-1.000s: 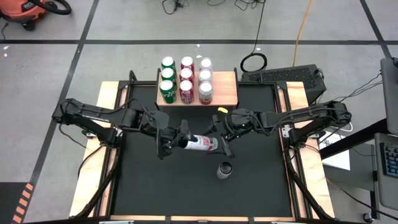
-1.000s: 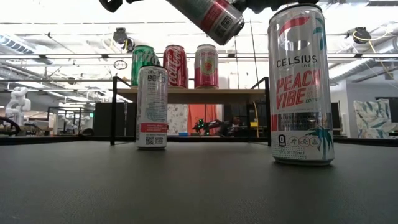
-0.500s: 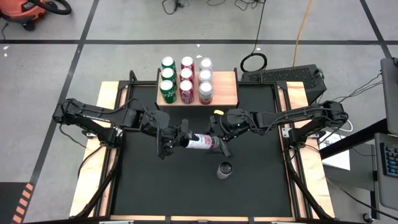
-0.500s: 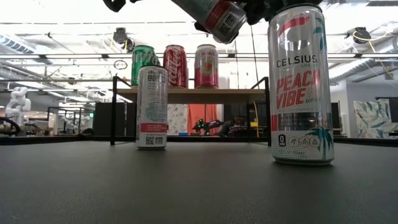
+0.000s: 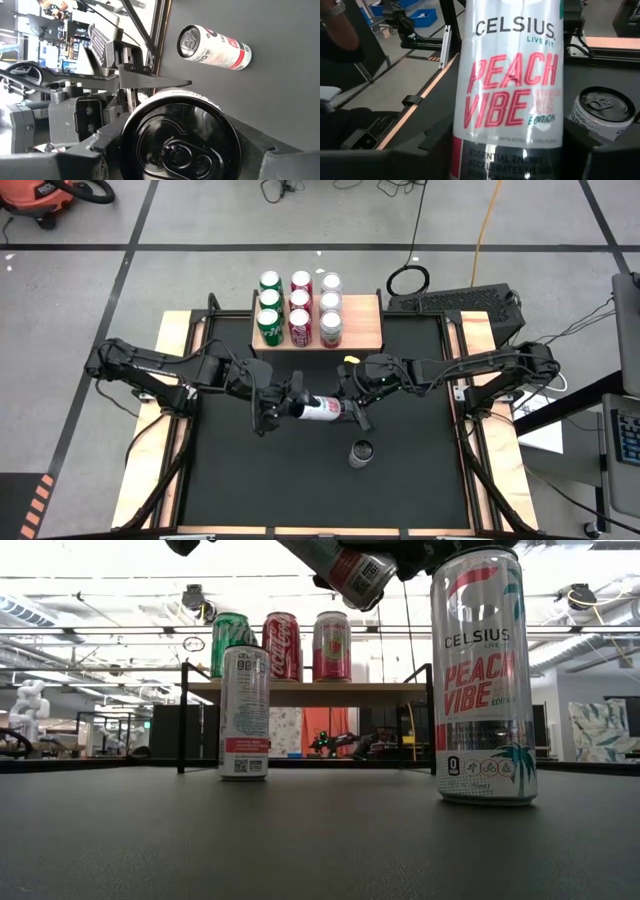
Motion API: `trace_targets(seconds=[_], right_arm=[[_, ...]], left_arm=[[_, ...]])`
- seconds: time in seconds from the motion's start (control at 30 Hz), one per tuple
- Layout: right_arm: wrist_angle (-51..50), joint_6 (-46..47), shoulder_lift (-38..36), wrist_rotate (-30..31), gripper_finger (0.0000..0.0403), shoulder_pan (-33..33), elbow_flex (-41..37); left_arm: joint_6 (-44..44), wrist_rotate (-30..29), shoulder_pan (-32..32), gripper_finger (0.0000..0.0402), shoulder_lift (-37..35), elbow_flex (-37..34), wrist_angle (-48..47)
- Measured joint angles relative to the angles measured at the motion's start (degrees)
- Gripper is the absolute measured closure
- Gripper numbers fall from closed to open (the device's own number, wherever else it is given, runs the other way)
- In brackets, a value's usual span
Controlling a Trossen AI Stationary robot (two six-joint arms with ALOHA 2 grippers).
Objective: Place canned beverage on shelf
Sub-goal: Put the top white soda can on the shelf
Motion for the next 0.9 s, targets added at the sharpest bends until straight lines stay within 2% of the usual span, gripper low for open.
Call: trace_targets(seconds=[0.13, 0.23, 0.53, 0.73, 0.9], right_arm=[[-0.1, 0.8, 0.0, -0.9, 0.0167, 0.0, 0.0], [0.1, -0.5, 0.0, -0.6, 0.0169, -0.1, 0.0], [-0.1, -1.8, -0.2, 0.3, 0.017, -0.2, 0.0], [-1.9, -1.4, -3.4, 1.6, 0.017, -0.3, -0.1], [-8.3, -1.7, -7.7, -0.5, 0.017, 0.0, -0.1]], left_arm=[[-5.4, -0.1, 0.0, 0.0145, 0.0, 0.0, 0.9], [-12.0, -1.8, -0.1, 0.012, 0.0, 0.0, 1.4], [-24.0, -7.8, 0.1, 0.0046, -0.2, 0.0, 1.1], [-37.7, -18.1, -1.4, 0.0032, -2.0, 0.0, 1.4], [-46.8, -26.6, -2.9, 0.0032, -4.3, 0.2, 1.4]])
